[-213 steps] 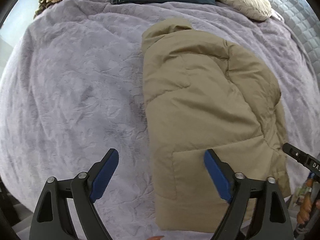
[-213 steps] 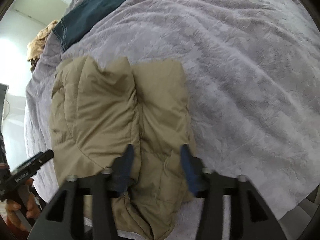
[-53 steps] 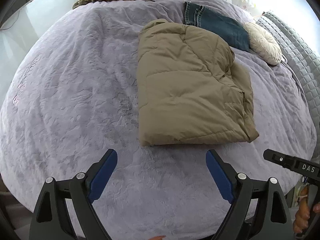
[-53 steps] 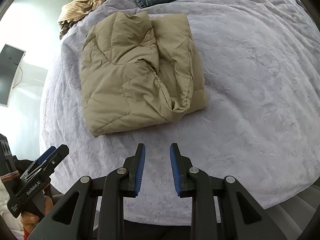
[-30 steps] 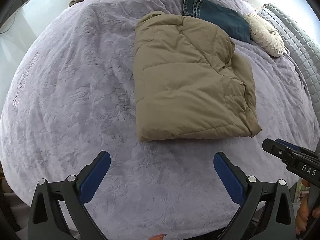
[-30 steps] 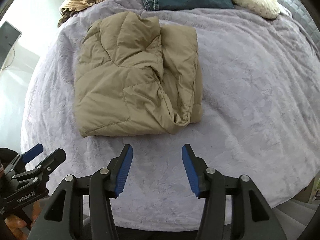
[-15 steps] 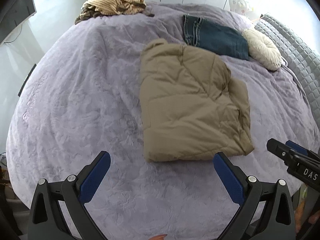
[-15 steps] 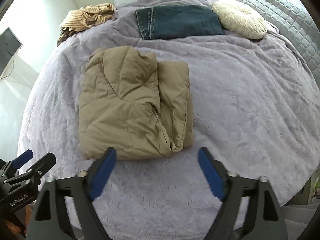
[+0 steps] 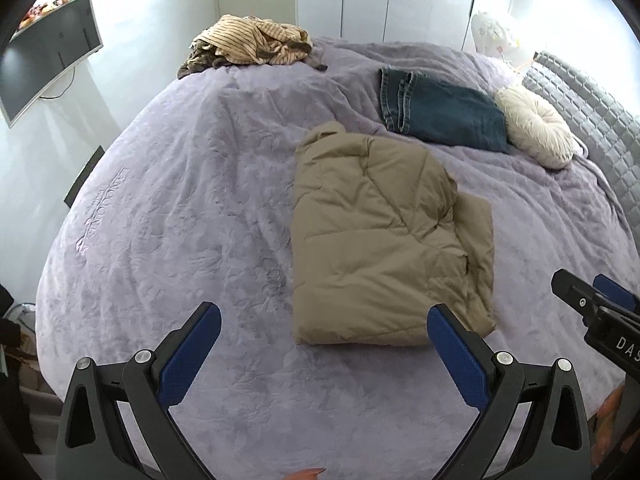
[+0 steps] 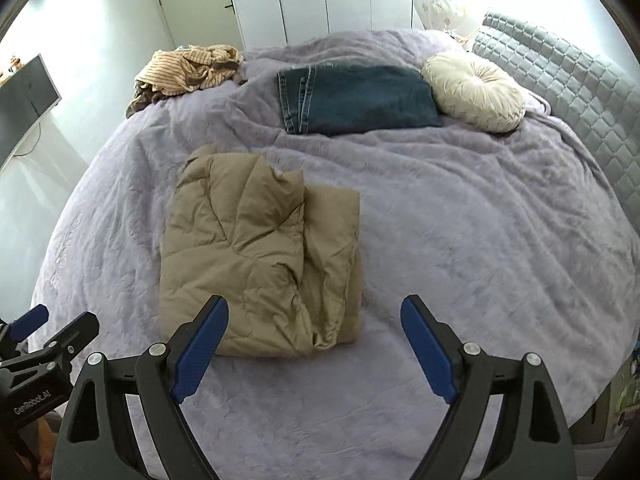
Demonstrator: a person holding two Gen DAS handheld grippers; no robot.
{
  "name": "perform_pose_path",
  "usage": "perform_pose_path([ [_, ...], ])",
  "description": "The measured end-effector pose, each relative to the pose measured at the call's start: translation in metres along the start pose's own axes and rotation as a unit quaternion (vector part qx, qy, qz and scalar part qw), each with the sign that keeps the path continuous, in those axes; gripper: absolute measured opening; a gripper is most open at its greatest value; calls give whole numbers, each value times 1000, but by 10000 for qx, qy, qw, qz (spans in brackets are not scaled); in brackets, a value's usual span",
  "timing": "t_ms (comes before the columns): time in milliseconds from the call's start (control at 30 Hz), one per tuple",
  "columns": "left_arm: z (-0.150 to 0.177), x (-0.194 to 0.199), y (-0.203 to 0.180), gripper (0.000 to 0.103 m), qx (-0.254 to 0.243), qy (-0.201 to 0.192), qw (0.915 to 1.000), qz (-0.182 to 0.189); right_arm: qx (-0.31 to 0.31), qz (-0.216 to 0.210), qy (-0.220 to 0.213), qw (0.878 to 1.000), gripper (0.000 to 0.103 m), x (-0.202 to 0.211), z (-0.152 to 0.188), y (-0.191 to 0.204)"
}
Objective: Fold large clothes
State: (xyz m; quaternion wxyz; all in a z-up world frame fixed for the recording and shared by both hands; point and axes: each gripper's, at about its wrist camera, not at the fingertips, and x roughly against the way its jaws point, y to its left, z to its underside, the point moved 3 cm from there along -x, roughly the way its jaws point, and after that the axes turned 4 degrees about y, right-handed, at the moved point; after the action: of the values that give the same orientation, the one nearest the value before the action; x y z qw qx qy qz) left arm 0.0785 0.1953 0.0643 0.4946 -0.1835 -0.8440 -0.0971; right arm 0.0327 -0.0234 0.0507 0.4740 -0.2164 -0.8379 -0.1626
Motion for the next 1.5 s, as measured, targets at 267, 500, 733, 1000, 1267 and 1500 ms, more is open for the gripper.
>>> perform_pose_path([
  [267,-2,16,-7,103,-11,-228,9997,-111,17,-73,-98,9999,90,11,-1,2],
  [500,-3,21,-9,103,-87,-299,9994,-160,-66,-80,-80,9999,90,13,3,2],
  [733,-2,22,-8,103,-61,-315,9994,-154,-57,-64,-84,9999,90,15,4,3],
  [1000,-2,22,-4,103,-23,-310,9994,-144,58,-13,-89,9999,90,16,6,6],
  [1267,-1,22,-2,103,-26,-290,9995,-146,97,-13,-94,9999,90,16,6,8],
  [1500,-1,22,-1,103,-35,-298,9994,-141,89,17,-108,9999,90,18,4,7],
])
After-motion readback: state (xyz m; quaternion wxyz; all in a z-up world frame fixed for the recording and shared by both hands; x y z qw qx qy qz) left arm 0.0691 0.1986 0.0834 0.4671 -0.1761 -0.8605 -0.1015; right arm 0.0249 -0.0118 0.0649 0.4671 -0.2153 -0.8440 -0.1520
